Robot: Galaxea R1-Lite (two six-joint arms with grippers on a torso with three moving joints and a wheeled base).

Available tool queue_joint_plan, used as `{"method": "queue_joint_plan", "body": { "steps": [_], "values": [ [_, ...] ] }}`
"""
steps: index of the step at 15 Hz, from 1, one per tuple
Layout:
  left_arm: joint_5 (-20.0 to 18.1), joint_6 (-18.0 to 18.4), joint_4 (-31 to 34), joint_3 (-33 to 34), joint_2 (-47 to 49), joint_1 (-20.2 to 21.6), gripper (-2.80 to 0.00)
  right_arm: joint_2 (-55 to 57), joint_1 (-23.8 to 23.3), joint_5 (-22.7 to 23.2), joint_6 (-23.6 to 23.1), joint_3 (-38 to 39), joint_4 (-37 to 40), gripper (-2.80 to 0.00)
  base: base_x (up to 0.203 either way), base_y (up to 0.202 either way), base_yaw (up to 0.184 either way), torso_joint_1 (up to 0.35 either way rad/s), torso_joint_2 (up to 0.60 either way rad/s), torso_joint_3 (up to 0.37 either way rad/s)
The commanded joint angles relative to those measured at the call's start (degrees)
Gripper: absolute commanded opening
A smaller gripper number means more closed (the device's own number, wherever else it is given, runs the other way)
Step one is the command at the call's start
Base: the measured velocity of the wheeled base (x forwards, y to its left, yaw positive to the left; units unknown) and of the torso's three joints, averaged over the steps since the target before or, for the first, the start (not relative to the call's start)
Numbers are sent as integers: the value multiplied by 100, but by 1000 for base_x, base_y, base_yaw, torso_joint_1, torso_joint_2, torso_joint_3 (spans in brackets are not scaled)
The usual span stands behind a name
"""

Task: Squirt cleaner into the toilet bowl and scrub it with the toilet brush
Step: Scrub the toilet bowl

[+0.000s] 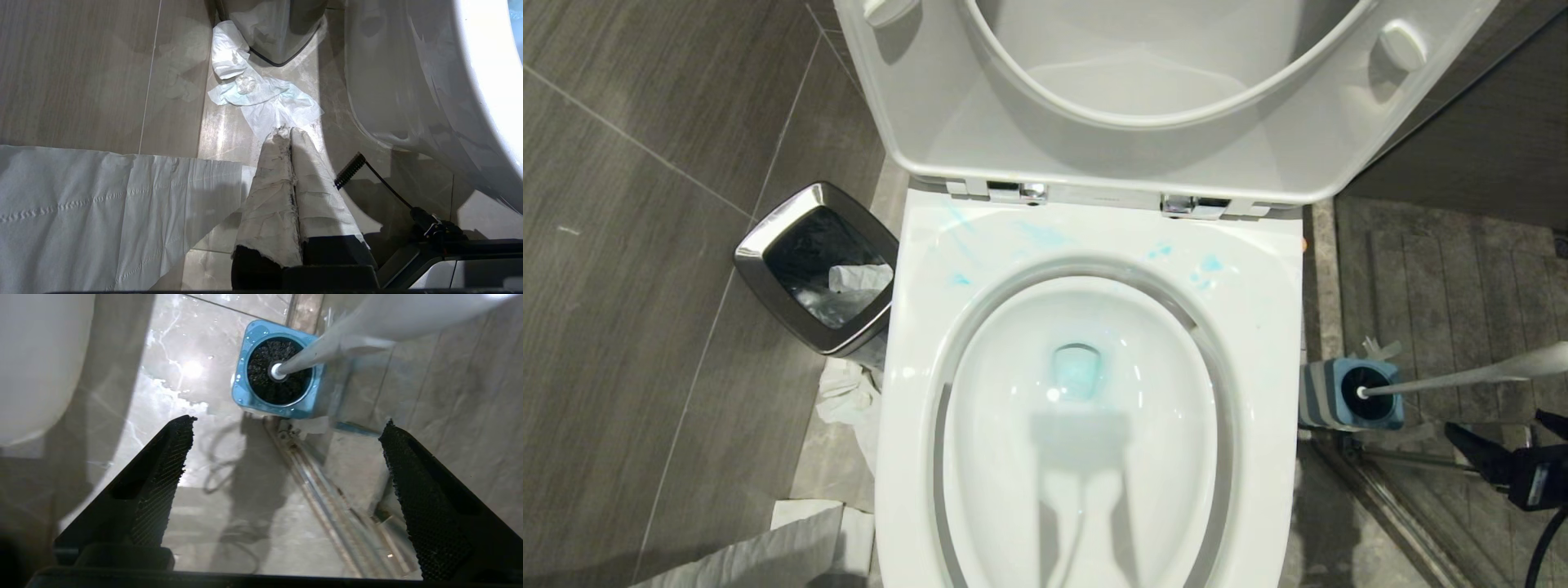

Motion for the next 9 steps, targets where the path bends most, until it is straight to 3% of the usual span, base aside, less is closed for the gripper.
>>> {"method": "queue_joint_plan", "body": {
  "steps": [1,6,9],
  "values": [
    [-2,-2,2,9,5,1,-280,76,41,-73,202,-9,-33,0,0,0,0,0,0,0],
    [-2,-2,2,9,5,1,-280,414,101,-1031,806,-366,-42,0,0,0,0,0,0,0],
    [-2,-2,2,9,5,1,-280,667,481,-1407,1114,-682,-44,0,0,0,0,0,0,0]
  ]
}}
